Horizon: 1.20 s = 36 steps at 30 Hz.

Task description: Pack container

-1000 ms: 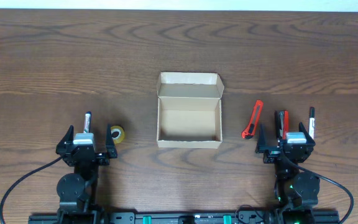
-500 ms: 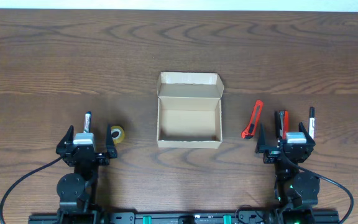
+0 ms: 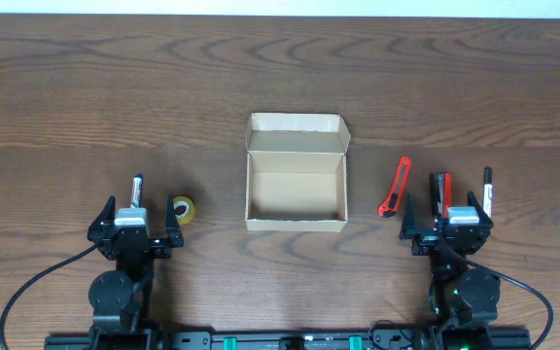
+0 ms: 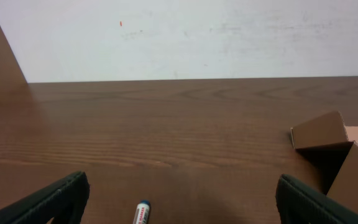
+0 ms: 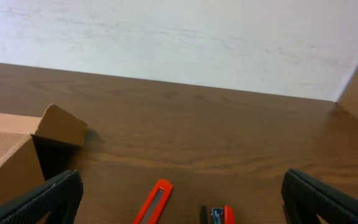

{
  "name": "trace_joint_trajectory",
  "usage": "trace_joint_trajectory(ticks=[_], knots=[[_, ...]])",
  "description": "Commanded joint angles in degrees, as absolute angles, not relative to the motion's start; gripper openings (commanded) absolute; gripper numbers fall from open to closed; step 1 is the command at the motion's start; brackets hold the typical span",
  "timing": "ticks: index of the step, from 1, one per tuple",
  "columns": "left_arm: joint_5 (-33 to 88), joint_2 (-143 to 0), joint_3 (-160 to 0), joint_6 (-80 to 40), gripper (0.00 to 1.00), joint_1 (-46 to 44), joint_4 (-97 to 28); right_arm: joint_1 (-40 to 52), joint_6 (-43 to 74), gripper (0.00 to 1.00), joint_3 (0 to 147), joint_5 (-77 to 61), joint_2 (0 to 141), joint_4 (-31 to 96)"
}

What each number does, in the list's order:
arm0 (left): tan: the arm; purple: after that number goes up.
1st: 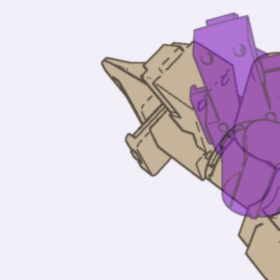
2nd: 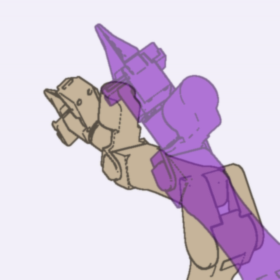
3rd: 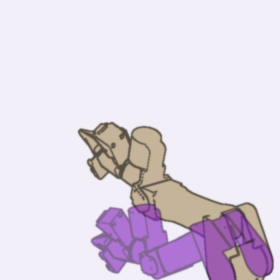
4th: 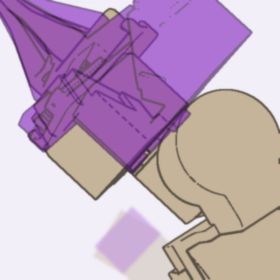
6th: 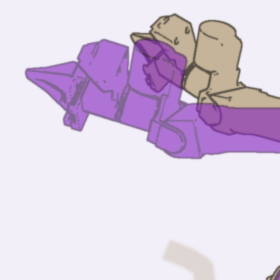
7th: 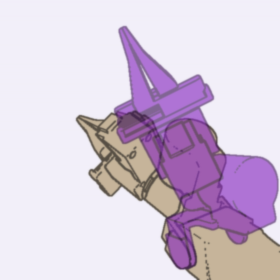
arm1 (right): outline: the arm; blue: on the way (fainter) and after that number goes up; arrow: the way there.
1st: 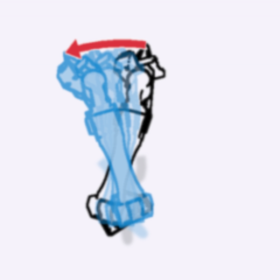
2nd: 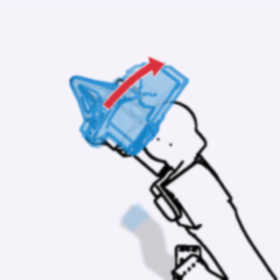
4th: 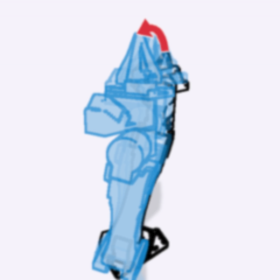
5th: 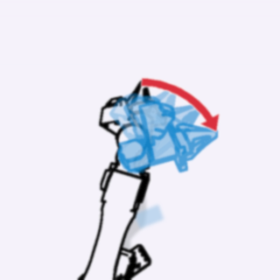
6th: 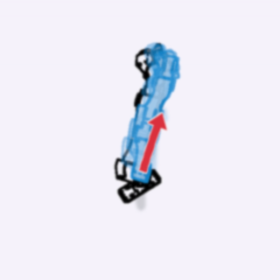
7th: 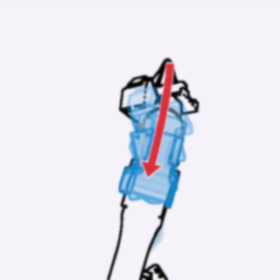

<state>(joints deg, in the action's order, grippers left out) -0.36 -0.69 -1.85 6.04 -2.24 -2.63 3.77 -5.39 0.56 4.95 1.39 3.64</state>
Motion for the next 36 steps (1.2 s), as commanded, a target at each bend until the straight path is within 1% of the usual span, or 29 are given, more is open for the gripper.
trace_joint_trajectory(ticks=[1, 5, 8, 11, 14, 18, 23, 25, 27, 31, 33, 36], knots=[[-0.4, -0.2, -0.3, 6.0, 0.95, -1.9, -4.3, 3.0, -3.0, 0.99, 0.3, 5.5, 1.4, 3.6], [-0.6, -0.2, -0.3, 6.0, 0.95, -1.9, -4.2, 3.0, 1.8, 0.99, 0.3, 4.6, 2.3, 3.7], [-0.5, -0.2, -0.3, 5.9, 0.95, -1.9, -4.3, 3.0, 3.1, 0.99, 1.0, 2.1, 5.0, 3.7], [-0.6, -0.4, -0.3, 5.3, 0.95, -1.9, -4.4, 3.0, 3.1, 0.99, 5.5, 1.2, 10.7, 3.7], [-0.6, -0.8, -0.3, 5.1, 0.95, -1.9, -4.4, 2.9, 1.1, 0.99, 13.9, 0.8, 21.1, 5.7], [-0.6, -2.8, -0.3, 5.1, 0.95, -1.9, -4.4, 2.9, 1.3, 0.99, 28.7, -2.4, 39.5, 15.9], [-0.6, -5.3, -0.3, 3.4, 0.95, -1.9, -4.3, 3.0, 1.2, 0.99, 49.7, -5.4, 62.7, 35.7], [-0.6, -5.7, -0.3, 1.8, 0.95, -1.9, -4.3, 3.0, 1.3, 0.99, 55.6, -6.6, 68.6, 41.9], [-0.6, -6.1, -0.3, 0.2, 0.95, -1.9, -4.4, 3.0, 1.2, 0.99, 61.5, -10.7, 74.3, 47.8], [-0.6, -6.3, -0.3, -0.4, 0.95, -1.9, -4.4, 3.0, 1.4, 0.99, 65.4, -15.7, 80.2, 51.4], [-0.4, -6.3, -0.3, -0.4, 0.95, -1.9, -4.4, 3.1, 6.3, 0.99, 65.0, -14.2, 81.8, 51.2], [-0.4, -6.3, -0.3, -0.5, 0.95, -1.9, -4.4, 3.1, 17.3, 0.99, 63.3, -5.9, 82.5, 50.5]])
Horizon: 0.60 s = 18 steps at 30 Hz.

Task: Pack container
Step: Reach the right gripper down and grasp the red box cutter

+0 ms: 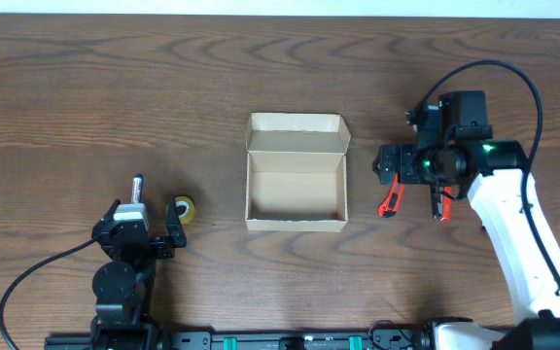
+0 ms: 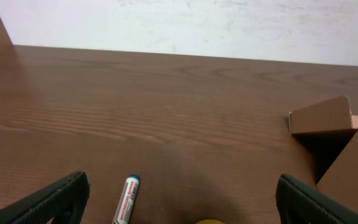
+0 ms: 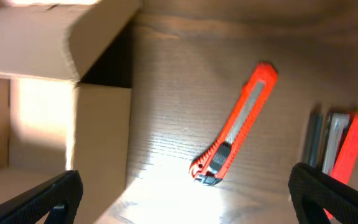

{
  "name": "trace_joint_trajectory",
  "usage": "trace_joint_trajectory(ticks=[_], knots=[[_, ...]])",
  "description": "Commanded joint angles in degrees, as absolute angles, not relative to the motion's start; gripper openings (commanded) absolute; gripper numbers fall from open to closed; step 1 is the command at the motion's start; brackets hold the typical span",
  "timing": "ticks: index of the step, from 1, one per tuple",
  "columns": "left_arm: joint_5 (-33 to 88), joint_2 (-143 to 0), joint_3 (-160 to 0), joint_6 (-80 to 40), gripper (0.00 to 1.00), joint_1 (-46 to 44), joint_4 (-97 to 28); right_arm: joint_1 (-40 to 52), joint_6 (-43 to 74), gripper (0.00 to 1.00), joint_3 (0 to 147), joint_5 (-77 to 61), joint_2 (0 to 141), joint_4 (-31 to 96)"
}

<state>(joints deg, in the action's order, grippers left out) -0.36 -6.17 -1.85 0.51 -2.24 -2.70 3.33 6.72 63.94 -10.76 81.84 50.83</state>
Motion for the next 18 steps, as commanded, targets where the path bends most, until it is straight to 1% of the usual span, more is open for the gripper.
trace_joint_trajectory(ticks=[1, 3, 9, 13, 18], knots=[[-0.4, -6.3, -0.3, -0.5, 0.95, -1.9, -4.4, 3.1, 20.0, 0.99, 62.4, -4.2, 82.5, 49.8], [-0.4, -6.3, -0.3, -0.5, 0.95, -1.9, -4.4, 3.1, 24.3, 0.99, 60.4, -2.4, 82.5, 48.1], [-0.4, -6.3, -0.3, -0.5, 0.95, -1.9, -4.4, 3.1, 30.2, 0.99, 53.6, -2.6, 83.9, 42.1], [-0.4, -6.3, -0.3, -0.5, 0.96, -1.9, -4.4, 3.1, 31.3, 0.99, 50.3, -2.4, 86.3, 39.7], [-0.4, -6.3, -0.3, -1.1, 0.95, -1.9, -4.4, 3.0, 31.3, 0.99, 50.1, -2.3, 89.9, 38.6]])
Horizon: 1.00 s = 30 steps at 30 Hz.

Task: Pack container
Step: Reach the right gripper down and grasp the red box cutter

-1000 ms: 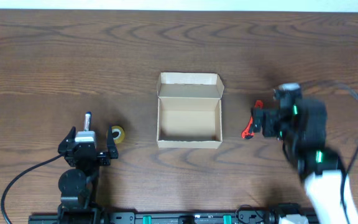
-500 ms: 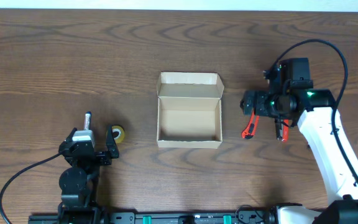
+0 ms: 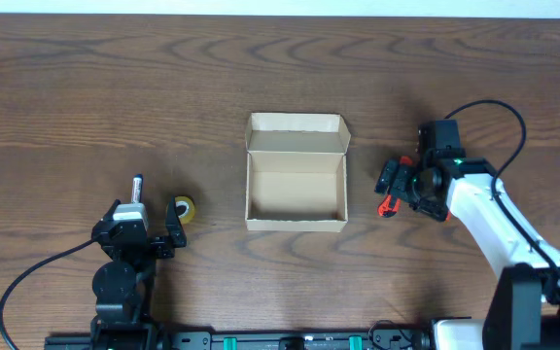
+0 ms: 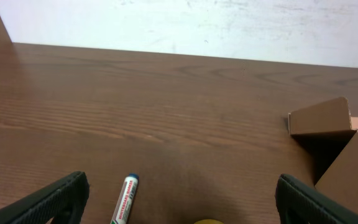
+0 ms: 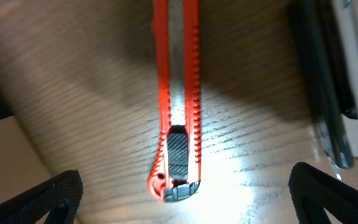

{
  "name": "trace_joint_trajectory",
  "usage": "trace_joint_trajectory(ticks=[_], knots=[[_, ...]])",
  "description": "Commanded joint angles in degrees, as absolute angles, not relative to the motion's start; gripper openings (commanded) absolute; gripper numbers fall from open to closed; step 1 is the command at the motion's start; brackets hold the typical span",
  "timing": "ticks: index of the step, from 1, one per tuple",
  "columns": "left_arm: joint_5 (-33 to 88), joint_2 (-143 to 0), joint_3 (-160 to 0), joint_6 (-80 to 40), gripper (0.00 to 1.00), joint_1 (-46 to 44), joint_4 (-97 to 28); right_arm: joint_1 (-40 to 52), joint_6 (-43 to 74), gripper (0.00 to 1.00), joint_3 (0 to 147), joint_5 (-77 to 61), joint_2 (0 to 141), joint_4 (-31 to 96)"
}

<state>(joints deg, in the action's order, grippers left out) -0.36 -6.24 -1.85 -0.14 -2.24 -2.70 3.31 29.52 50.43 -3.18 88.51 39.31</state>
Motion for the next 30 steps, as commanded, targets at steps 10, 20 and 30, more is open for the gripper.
trace_joint_trajectory(ticks=[10, 20, 30], knots=[[-0.3, -6.3, -0.3, -3.0, 0.95, -1.9, -4.4, 2.9, 31.7, 0.99, 50.1, -1.7, 96.5, 36.6], [-0.4, -6.3, -0.3, -3.0, 0.95, -1.9, -4.4, 2.9, 31.7, 0.89, 50.1, -1.7, 100.4, 36.6], [-0.4, -6.3, -0.3, -3.0, 0.95, -1.9, -4.4, 2.9, 31.6, 0.24, 50.1, -1.7, 100.4, 36.5]])
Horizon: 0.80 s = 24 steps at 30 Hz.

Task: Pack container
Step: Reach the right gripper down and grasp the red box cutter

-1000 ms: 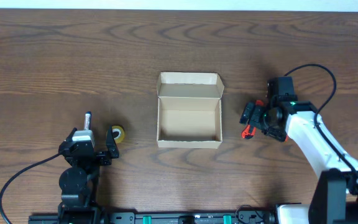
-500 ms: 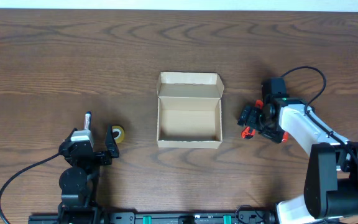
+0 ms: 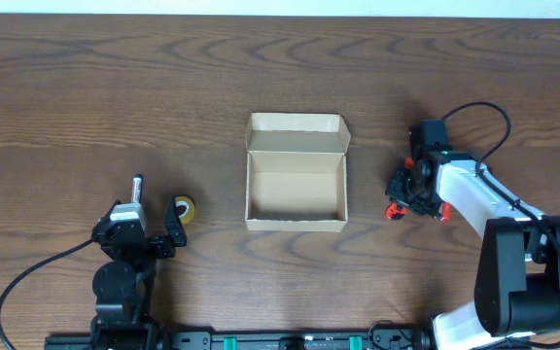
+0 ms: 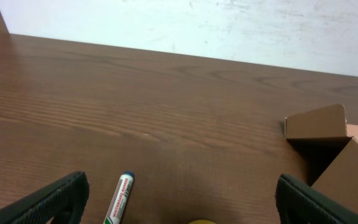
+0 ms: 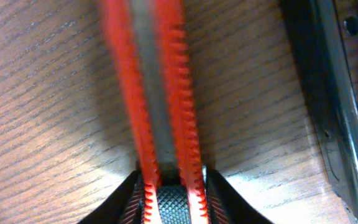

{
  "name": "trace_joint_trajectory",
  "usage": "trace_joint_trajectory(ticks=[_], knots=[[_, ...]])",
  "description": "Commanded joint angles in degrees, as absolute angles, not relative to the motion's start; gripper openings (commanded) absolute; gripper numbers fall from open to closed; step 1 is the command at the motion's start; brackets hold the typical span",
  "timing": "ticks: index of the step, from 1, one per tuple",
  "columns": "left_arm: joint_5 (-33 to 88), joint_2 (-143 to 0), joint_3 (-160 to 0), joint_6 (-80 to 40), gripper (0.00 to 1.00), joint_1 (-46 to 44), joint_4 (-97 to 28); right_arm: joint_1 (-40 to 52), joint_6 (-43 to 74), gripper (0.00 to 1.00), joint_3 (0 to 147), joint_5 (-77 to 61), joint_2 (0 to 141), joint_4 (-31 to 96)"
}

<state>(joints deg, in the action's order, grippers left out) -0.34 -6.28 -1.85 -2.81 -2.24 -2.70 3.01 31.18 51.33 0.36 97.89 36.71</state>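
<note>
An open cardboard box (image 3: 296, 225) stands mid-table with its lid flap folded back. To its right lies a red box cutter (image 3: 390, 209), and my right gripper (image 3: 411, 187) is down on it. In the right wrist view the black fingers (image 5: 126, 199) press both ridged sides of the cutter (image 5: 151, 93), so the gripper (image 5: 171, 193) is shut on it. My left gripper (image 3: 134, 238) rests open near the front edge. A whiteboard marker (image 4: 118, 198) and a yellow tape roll (image 3: 183, 209) lie between its fingers.
A dark metal tool (image 5: 337, 106) lies close beside the cutter on its right; its red end (image 3: 445, 214) peeks from under the right arm. The box's corner flap (image 4: 316, 122) shows at the right of the left wrist view.
My right gripper was open just above the red box cutter; now it is lower and shut on the cutter's sides. The left arm has barely moved.
Both arms first rested at the table's front edge, grippers open. Then my right arm was stretched out over the cutter beside the box, then closer above it and still open. Now it grips the cutter on the table. The left arm stayed put.
</note>
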Motion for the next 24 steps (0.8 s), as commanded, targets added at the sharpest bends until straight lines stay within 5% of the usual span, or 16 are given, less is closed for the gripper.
trace_joint_trajectory(ticks=[1, 5, 24], knots=[[-0.4, -6.3, -0.3, -3.0, 0.95, -1.9, -4.4, 2.9, 31.6, 0.2, 50.1, -1.7, 100.4, 36.4], [-0.4, -6.3, -0.3, -3.0, 0.95, -1.9, -4.4, 2.9, 31.6, 0.01, 50.1, -1.7, 100.4, 36.4], [-0.3, -6.3, -0.3, -3.0, 0.95, -1.9, -4.4, 3.4, 18.2, 0.01, 55.7, -11.2, 92.8, 35.8]])
